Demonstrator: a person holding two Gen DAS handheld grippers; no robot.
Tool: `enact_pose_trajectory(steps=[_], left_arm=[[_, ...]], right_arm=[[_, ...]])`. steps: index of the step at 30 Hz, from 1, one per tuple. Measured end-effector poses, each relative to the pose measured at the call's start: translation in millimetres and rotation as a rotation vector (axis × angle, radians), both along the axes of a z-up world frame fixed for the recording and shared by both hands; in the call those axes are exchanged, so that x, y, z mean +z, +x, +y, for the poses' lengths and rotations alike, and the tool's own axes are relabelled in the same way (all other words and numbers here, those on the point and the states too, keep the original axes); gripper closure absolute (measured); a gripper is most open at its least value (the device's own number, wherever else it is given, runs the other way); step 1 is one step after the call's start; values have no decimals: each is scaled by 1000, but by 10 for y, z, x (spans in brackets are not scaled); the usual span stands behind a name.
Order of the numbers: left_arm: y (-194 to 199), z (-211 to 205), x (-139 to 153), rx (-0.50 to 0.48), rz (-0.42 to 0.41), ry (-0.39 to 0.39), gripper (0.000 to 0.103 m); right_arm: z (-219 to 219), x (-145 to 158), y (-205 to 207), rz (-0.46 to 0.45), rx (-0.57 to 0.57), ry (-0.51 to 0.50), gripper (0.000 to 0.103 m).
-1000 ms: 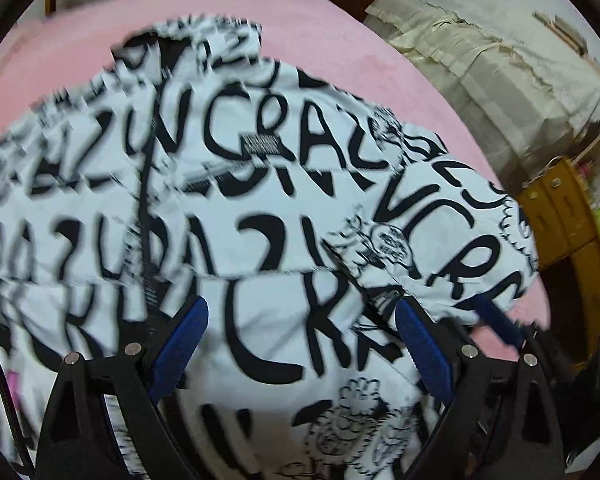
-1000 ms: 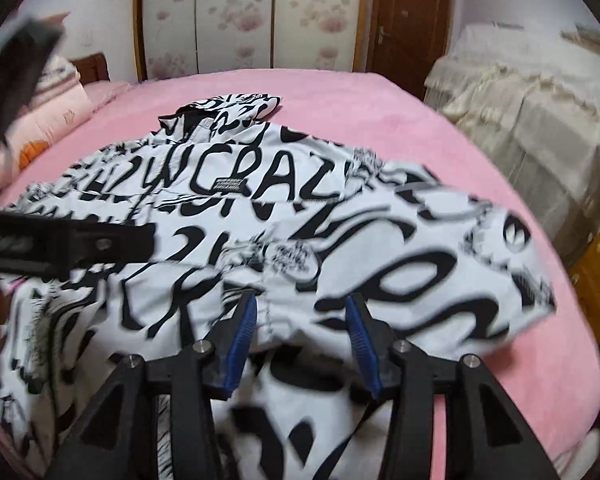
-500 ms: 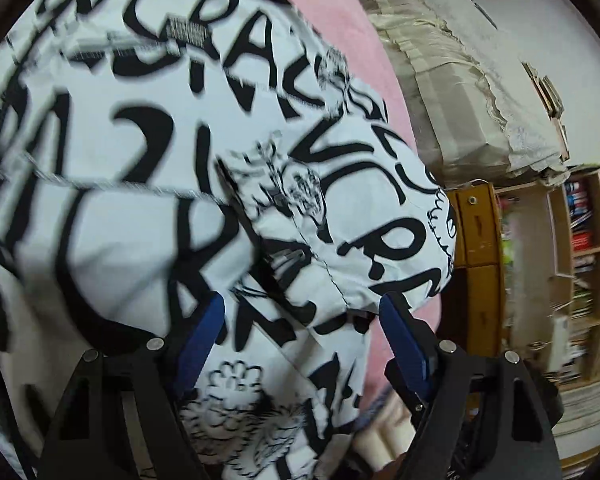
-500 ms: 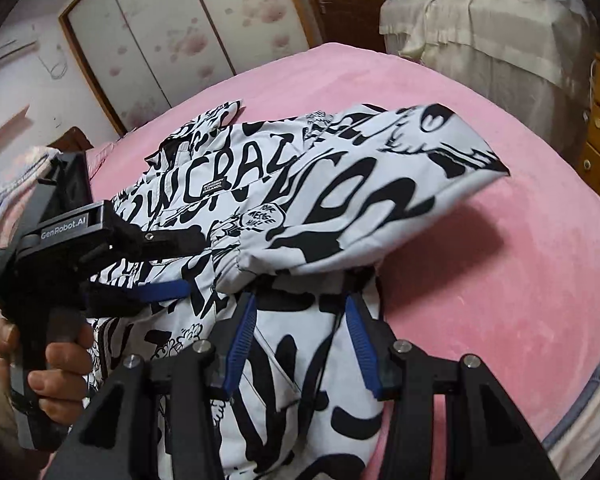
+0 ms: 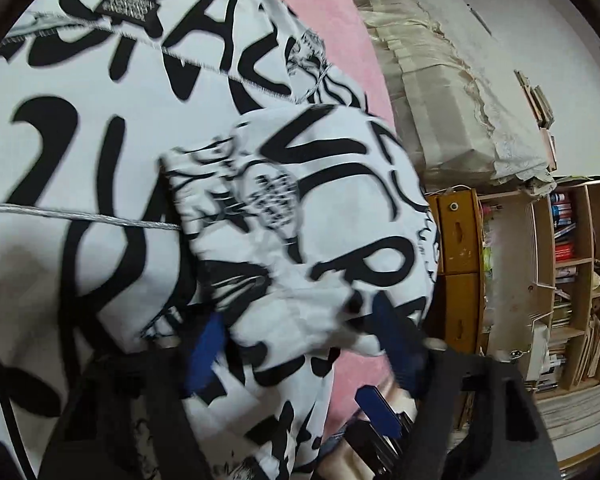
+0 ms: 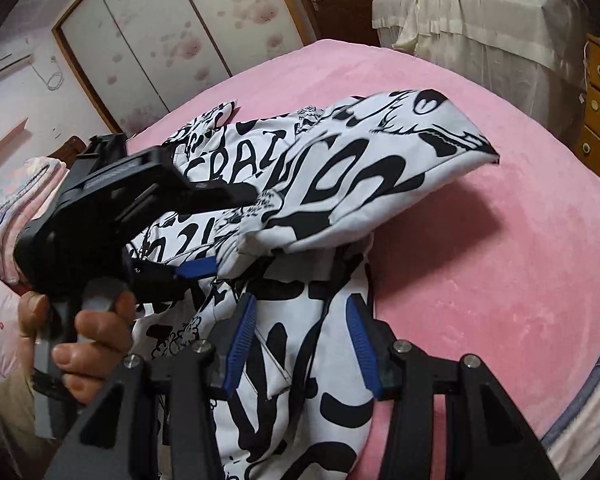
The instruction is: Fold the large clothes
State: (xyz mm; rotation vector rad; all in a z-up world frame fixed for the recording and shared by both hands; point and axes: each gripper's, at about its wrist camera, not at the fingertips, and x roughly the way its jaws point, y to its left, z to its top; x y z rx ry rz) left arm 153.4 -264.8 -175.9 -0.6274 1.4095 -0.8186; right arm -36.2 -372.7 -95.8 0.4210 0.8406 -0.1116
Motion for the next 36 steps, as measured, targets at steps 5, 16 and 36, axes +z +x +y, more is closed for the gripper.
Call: enact_pose_trajectory(steps=[5, 16, 36], left_arm=[[15, -92, 43, 28, -29, 56, 84], [325, 89, 1807, 74, -594, 232, 88], [680, 1486, 1667, 278, -698, 549, 98]], right_arm=[[-48, -8, -41, 10, -17, -5, 56], [-112, 14, 1, 17, -40, -48, 56], [-149, -150, 1170, 153, -7, -369, 82]])
